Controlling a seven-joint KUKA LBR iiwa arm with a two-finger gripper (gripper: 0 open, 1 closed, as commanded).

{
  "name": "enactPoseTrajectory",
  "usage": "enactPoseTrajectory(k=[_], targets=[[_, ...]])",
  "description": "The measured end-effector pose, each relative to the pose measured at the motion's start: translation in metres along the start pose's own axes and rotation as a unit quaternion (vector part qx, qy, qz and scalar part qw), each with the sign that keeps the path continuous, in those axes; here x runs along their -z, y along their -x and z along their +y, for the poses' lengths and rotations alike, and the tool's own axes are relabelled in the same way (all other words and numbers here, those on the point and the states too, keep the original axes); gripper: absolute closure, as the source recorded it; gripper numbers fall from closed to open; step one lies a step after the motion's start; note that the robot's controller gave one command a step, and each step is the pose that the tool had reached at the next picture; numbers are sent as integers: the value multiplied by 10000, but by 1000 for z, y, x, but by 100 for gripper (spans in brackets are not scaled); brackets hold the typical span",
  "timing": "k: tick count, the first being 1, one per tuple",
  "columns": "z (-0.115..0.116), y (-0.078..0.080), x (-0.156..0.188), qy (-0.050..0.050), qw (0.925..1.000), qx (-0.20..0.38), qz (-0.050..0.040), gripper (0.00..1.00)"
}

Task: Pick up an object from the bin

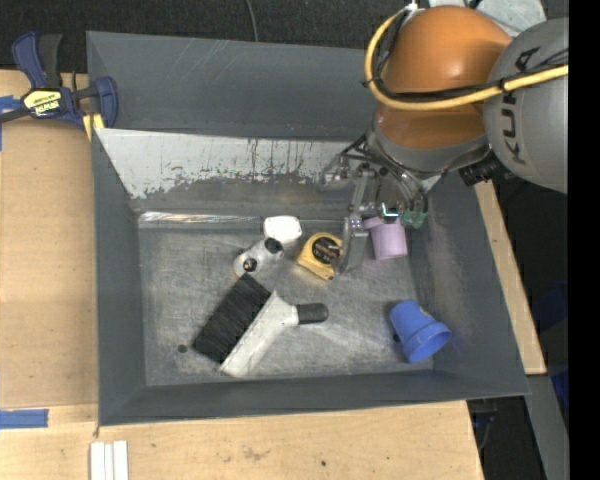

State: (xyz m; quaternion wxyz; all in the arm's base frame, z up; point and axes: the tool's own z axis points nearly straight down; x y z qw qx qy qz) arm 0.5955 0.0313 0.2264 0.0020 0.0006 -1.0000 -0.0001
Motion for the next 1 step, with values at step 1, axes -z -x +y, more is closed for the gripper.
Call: enactPoseTrajectory(k=[1], targets=[[0, 1, 4, 1, 10000, -3, -40, 0]])
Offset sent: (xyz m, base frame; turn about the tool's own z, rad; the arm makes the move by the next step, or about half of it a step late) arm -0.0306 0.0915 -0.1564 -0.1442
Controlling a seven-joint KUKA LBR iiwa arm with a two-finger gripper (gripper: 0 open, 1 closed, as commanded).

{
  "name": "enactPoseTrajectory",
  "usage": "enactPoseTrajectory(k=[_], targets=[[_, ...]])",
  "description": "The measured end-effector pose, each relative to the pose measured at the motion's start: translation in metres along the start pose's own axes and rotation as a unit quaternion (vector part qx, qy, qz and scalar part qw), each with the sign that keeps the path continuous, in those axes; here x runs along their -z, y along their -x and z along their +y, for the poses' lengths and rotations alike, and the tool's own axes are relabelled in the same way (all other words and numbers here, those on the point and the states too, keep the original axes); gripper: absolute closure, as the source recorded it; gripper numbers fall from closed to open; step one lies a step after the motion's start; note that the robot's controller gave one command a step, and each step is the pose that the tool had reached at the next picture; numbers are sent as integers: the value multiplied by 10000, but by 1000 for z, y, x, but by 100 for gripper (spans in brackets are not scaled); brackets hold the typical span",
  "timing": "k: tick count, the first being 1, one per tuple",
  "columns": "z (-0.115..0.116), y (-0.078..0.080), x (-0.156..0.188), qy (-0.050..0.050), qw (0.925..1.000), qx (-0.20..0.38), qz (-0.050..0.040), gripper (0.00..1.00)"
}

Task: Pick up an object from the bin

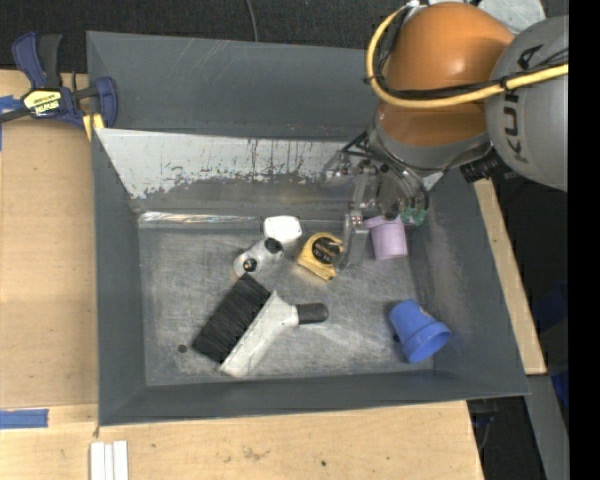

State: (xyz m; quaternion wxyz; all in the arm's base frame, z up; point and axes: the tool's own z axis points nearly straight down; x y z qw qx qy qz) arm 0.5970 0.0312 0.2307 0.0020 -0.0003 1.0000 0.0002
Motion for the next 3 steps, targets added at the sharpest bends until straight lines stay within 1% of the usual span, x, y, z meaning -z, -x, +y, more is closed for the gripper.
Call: enactPoseTrajectory(k=[1, 2, 3], targets=[[36, -12, -62, -1, 9996, 286, -22, 0], [58, -82, -75, -3, 9982, 594, 25, 0], [75, -71, -97, 2, 9733, 2296, 0, 0]])
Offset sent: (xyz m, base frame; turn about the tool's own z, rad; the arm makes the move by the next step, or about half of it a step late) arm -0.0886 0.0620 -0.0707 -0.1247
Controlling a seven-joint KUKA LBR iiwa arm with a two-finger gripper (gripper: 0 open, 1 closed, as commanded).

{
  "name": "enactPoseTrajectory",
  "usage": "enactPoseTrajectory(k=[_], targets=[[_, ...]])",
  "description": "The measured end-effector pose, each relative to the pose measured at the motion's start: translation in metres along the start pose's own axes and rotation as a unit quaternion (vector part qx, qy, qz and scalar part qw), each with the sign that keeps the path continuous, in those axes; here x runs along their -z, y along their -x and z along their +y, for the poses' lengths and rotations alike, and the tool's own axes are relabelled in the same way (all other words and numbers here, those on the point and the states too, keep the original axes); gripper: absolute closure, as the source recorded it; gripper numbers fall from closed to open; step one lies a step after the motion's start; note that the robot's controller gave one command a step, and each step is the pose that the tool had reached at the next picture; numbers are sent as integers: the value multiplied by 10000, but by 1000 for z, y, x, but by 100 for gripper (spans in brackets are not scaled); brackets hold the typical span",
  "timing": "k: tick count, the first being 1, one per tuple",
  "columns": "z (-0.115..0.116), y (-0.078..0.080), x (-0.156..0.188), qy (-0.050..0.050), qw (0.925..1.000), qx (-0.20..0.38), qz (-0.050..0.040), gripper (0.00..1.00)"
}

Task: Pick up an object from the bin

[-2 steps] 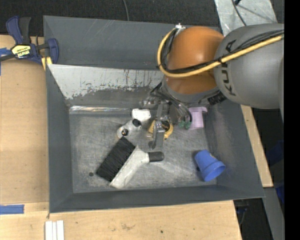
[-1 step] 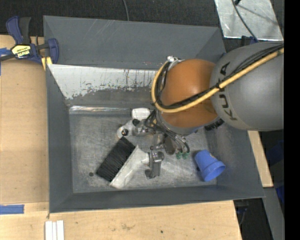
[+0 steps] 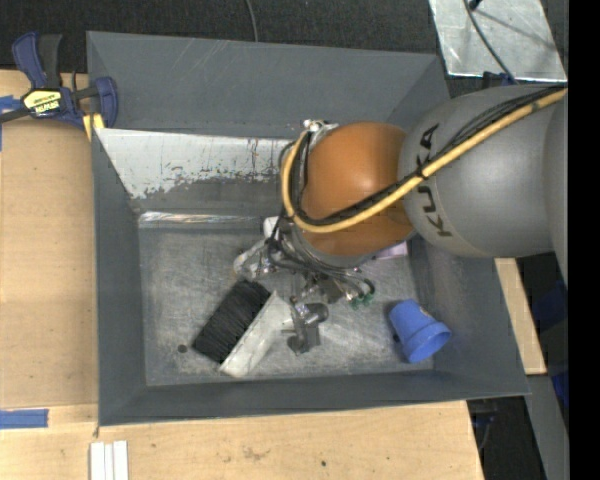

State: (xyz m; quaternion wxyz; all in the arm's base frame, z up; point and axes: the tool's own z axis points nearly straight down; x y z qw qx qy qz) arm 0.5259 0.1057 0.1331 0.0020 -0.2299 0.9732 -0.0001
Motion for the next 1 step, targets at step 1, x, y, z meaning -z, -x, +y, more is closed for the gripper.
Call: enactPoseTrajectory(k=[1], targets=[[-1, -13, -61, 1, 9992, 394, -39, 0]])
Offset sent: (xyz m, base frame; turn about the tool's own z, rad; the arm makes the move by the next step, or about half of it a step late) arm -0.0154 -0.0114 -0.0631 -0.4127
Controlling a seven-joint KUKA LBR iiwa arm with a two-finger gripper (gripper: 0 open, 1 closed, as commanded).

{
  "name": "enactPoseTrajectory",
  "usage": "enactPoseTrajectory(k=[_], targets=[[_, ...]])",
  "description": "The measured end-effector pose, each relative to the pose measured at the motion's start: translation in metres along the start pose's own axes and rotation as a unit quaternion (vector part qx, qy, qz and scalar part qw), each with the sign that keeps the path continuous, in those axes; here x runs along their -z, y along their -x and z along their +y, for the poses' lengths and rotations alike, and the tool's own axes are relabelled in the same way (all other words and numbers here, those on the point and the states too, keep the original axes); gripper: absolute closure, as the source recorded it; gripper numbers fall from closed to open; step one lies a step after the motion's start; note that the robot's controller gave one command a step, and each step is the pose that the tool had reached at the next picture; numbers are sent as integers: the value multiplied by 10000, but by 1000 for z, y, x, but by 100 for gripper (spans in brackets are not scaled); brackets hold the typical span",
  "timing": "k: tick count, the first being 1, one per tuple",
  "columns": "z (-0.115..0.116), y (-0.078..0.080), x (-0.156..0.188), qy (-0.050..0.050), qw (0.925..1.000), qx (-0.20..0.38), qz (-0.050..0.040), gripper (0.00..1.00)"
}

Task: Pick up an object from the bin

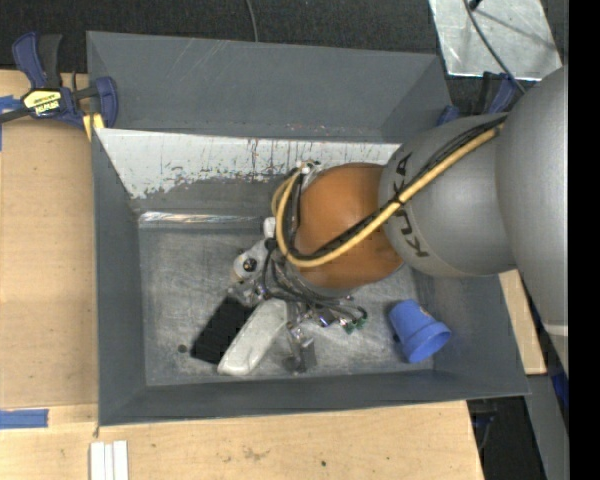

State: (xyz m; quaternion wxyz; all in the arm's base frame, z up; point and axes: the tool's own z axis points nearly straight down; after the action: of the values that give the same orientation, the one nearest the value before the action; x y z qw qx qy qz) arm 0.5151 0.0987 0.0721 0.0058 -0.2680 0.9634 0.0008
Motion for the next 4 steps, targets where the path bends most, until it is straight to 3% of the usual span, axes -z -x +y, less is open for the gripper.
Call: enactPoseTrajectory(k=[1, 3, 4], targets=[[-3, 1, 4, -30, 9863, 1646, -76, 100], [-3, 1, 5, -24, 9865, 1636, -67, 100], [-2, -1, 14, 6, 9865, 1637, -1, 100]])
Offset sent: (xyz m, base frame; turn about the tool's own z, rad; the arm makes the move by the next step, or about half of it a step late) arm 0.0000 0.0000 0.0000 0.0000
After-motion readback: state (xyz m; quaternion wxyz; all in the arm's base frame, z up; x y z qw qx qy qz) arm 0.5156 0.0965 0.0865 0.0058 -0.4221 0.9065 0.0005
